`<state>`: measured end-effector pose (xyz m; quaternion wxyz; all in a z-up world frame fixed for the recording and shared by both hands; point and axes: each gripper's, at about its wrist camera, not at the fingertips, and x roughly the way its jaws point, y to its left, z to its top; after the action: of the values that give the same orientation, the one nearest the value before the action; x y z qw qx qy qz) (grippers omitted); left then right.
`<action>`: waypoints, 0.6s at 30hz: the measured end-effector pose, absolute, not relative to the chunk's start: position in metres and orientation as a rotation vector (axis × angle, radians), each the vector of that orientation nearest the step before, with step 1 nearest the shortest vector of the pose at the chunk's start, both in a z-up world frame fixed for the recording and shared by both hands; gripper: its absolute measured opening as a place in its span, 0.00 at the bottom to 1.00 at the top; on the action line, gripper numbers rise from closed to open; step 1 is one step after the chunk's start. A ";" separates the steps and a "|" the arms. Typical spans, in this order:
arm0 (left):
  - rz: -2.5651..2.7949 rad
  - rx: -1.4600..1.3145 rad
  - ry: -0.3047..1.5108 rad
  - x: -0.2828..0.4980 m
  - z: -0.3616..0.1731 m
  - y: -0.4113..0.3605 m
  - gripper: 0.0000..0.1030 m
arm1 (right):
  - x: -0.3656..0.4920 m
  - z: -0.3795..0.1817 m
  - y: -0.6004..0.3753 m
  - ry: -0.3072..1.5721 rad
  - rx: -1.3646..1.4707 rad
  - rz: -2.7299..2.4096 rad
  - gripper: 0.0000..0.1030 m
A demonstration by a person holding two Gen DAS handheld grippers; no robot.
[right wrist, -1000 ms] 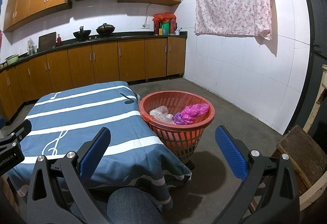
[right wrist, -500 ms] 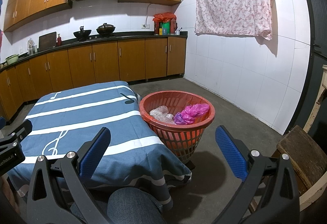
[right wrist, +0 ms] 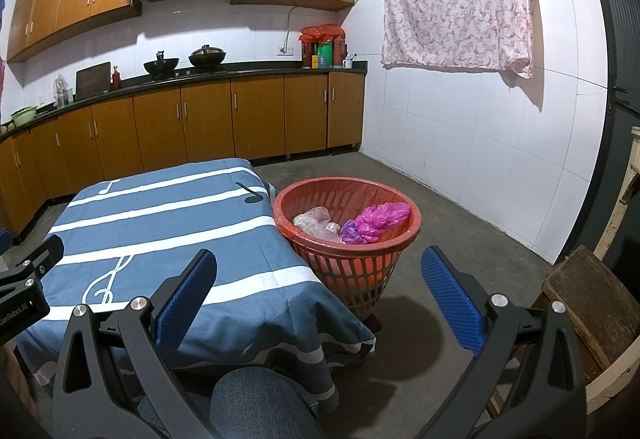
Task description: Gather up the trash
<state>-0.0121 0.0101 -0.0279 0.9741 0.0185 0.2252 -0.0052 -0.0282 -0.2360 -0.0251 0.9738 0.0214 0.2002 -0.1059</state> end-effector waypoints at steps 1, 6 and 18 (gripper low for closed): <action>-0.011 0.037 0.455 -0.012 -0.028 0.009 0.96 | -0.028 -0.025 -0.236 0.404 0.043 -0.214 0.98; -0.009 0.036 0.456 -0.012 -0.029 0.009 0.96 | -0.028 -0.025 -0.236 0.404 0.044 -0.214 0.98; -0.007 0.033 0.459 -0.015 -0.032 0.003 0.96 | -0.028 -0.025 -0.237 0.404 0.043 -0.214 0.98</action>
<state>-0.0149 0.0034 -0.0316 0.9736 0.0162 0.2276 -0.0033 -0.0282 -0.2369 -0.0246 0.9738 0.0213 0.2002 -0.1058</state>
